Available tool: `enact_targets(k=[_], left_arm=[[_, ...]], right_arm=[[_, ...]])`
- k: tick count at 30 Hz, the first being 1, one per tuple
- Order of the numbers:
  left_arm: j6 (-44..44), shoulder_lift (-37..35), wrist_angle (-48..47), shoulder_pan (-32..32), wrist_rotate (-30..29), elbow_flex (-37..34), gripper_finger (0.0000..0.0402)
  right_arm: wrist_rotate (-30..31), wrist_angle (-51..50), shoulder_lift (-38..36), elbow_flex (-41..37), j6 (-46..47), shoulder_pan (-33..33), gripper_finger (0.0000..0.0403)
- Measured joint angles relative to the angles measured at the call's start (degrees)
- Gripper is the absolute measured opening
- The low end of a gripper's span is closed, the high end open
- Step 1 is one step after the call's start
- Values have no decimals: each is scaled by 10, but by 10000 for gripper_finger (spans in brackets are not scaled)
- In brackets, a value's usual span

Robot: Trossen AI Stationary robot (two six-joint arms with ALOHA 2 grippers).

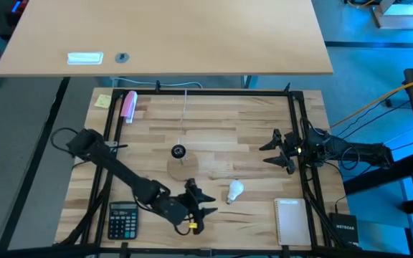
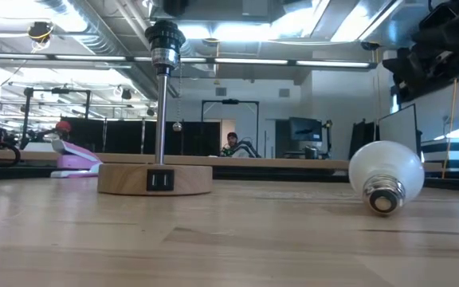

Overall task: Screw lightbulb
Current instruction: Insert the lightbulb into the lamp

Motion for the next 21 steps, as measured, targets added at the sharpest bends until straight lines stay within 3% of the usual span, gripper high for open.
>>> enact_targets(k=[4,8,16,21], left_arm=[[-11,52,27,13,11,-1,221],[-28,90,59,36,30,-1,248],[-55,156,97,74,111,16,255],[-50,201,93,87,117,34,255]], right_arm=[[-1,-2,30,0,-1,1,246],[-2,2,86,0,-3,33,246],[97,6,201,0,-17,128,246],[160,23,268,0,-30,160,246]])
